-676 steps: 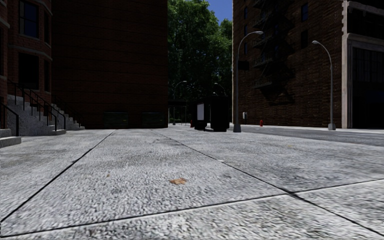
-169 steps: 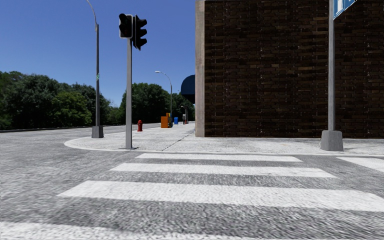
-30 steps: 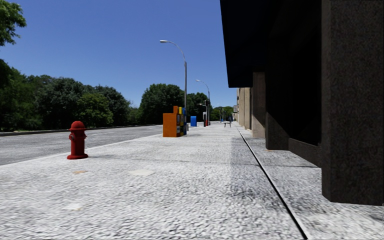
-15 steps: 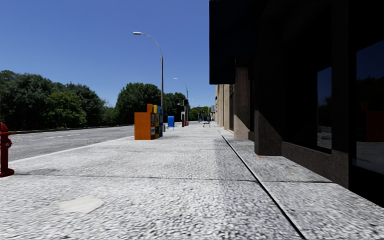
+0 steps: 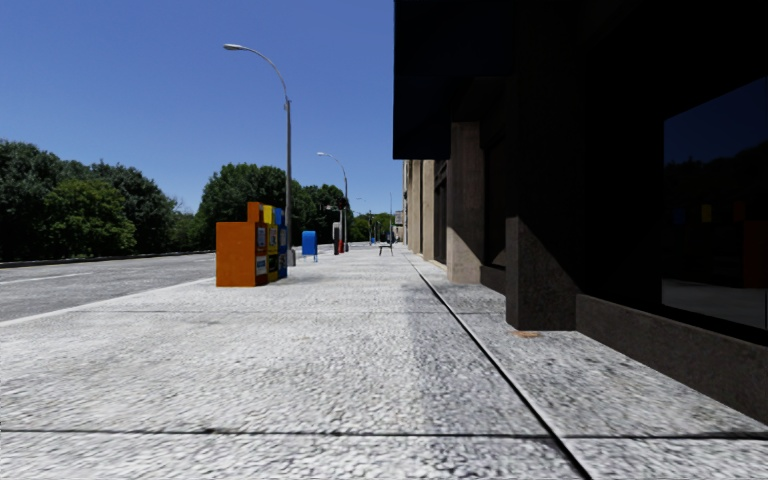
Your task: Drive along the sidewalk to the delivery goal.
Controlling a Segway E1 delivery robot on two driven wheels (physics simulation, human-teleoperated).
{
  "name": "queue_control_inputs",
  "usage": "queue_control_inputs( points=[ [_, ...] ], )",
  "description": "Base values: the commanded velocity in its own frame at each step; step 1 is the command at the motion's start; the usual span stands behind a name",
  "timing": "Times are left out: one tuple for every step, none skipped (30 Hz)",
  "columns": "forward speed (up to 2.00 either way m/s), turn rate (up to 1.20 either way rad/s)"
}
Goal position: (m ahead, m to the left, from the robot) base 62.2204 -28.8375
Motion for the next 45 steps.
queue_control_inputs(
  points=[
    [2.00,0.00],
    [2.00,0.00],
    [2.00,0.00],
    [2.00,0.00],
    [2.00,0.00],
    [2.00,0.00],
    [2.00,0.00],
    [2.00,0.00],
    [2.00,0.00],
    [2.00,0.00],
    [2.00,0.00],
    [2.00,0.00],
    [2.00,0.00],
    [2.00,0.00],
    [2.00,0.00],
    [2.00,0.00],
    [2.00,0.00],
    [2.00,0.00],
    [2.00,0.00],
    [2.00,0.00],
    [2.00,0.00],
    [2.00,0.00],
    [2.00,0.00],
    [2.00,0.00],
    [2.00,0.00],
    [2.00,0.00],
    [2.00,0.00],
    [2.00,0.00],
    [2.00,0.00],
    [2.00,0.00],
    [2.00,0.00],
    [2.00,0.00],
    [2.00,0.00],
    [2.00,0.00],
    [2.00,0.00],
    [2.00,0.00],
    [2.00,0.00],
    [2.00,0.00],
    [2.00,0.00],
    [2.00,0.00],
    [2.00,0.00],
    [2.00,0.00],
    [2.00,0.00],
    [2.00,0.00],
    [2.00,0.00]
  ],
)
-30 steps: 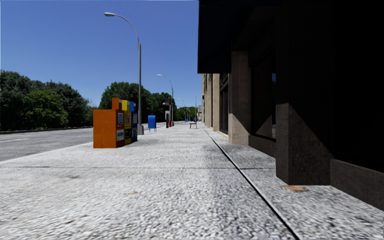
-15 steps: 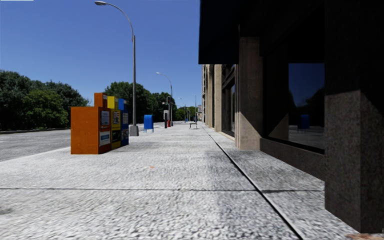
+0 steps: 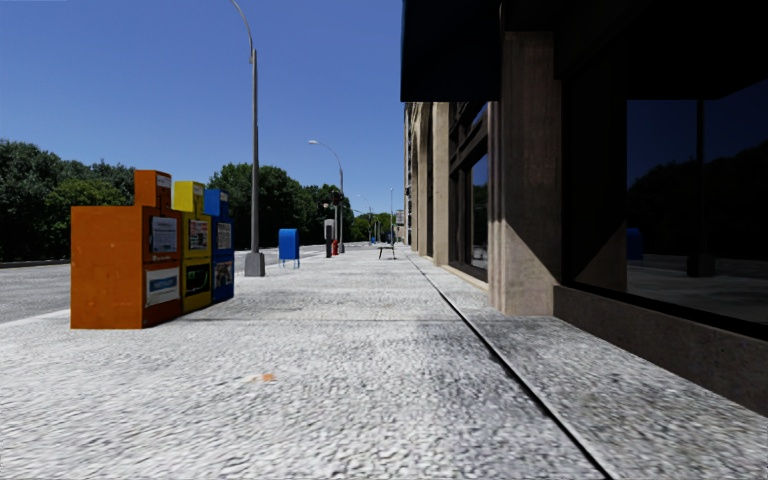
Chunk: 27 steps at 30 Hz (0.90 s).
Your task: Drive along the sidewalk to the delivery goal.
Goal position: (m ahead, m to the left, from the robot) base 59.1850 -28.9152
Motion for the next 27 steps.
queue_control_inputs(
  points=[
    [2.00,0.00],
    [2.00,0.00],
    [2.00,0.00],
    [2.00,0.00],
    [2.00,0.00],
    [2.00,0.00],
    [2.00,0.00],
    [2.00,0.00],
    [2.00,0.00],
    [2.00,0.00],
    [2.00,0.00],
    [2.00,0.00],
    [2.00,0.00],
    [2.00,0.00],
    [2.00,0.00],
    [2.00,0.00],
    [2.00,0.00],
    [2.00,0.03],
    [2.00,0.16],
    [2.00,0.16],
    [2.00,0.20],
    [2.00,0.21],
    [2.00,0.21],
    [2.00,0.21],
    [2.00,0.21],
    [2.00,0.21],
    [2.00,0.21]
  ],
)
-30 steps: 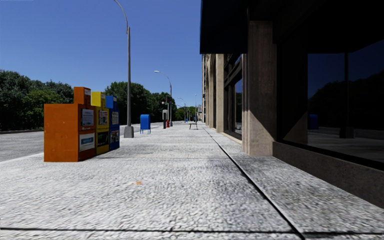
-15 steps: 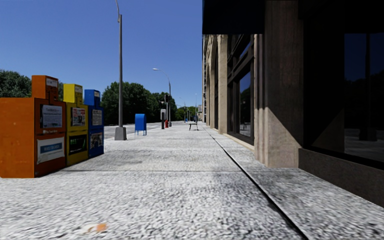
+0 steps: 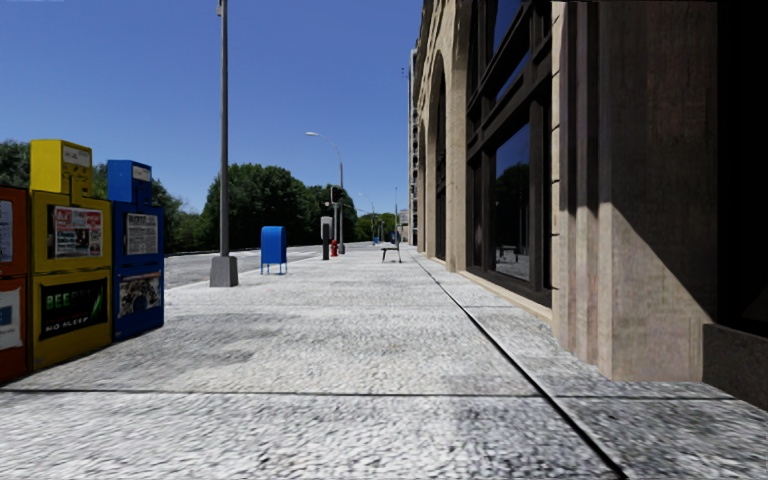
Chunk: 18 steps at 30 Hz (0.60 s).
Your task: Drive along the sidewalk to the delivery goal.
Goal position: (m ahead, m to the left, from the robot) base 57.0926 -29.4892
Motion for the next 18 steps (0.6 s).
queue_control_inputs(
  points=[
    [2.00,0.21],
    [2.00,0.21],
    [2.00,0.21],
    [2.00,0.21],
    [2.00,0.21],
    [2.00,0.21],
    [2.00,0.21],
    [2.00,0.21],
    [2.00,0.21],
    [2.00,0.21],
    [2.00,0.21],
    [2.00,0.21],
    [2.00,0.21],
    [2.00,0.21],
    [2.00,0.21],
    [2.00,0.21],
    [2.00,0.25],
    [2.00,0.25]
  ],
)
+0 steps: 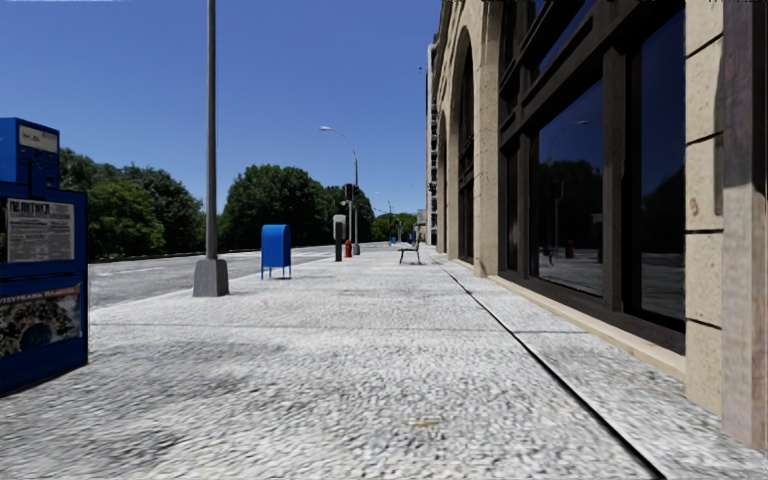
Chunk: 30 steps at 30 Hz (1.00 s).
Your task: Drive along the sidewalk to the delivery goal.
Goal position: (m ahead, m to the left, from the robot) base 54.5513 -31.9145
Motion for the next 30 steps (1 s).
queue_control_inputs(
  points=[
    [2.00,0.26],
    [2.00,0.26],
    [2.00,0.26],
    [2.00,0.26],
    [2.00,0.26],
    [2.00,0.26],
    [2.00,0.26],
    [2.00,0.26],
    [2.00,0.26],
    [2.00,0.24],
    [2.00,0.12],
    [2.00,0.12],
    [2.00,0.00],
    [2.00,0.00],
    [2.00,0.00],
    [2.00,0.00],
    [2.00,0.00],
    [2.00,0.00],
    [2.00,0.00],
    [2.00,0.00],
    [2.00,0.00],
    [2.00,0.00],
    [2.00,0.00],
    [2.00,0.00],
    [2.00,0.00],
    [2.00,0.00],
    [2.00,0.00],
    [2.00,0.00],
    [2.00,0.00],
    [2.00,0.00]
  ],
)
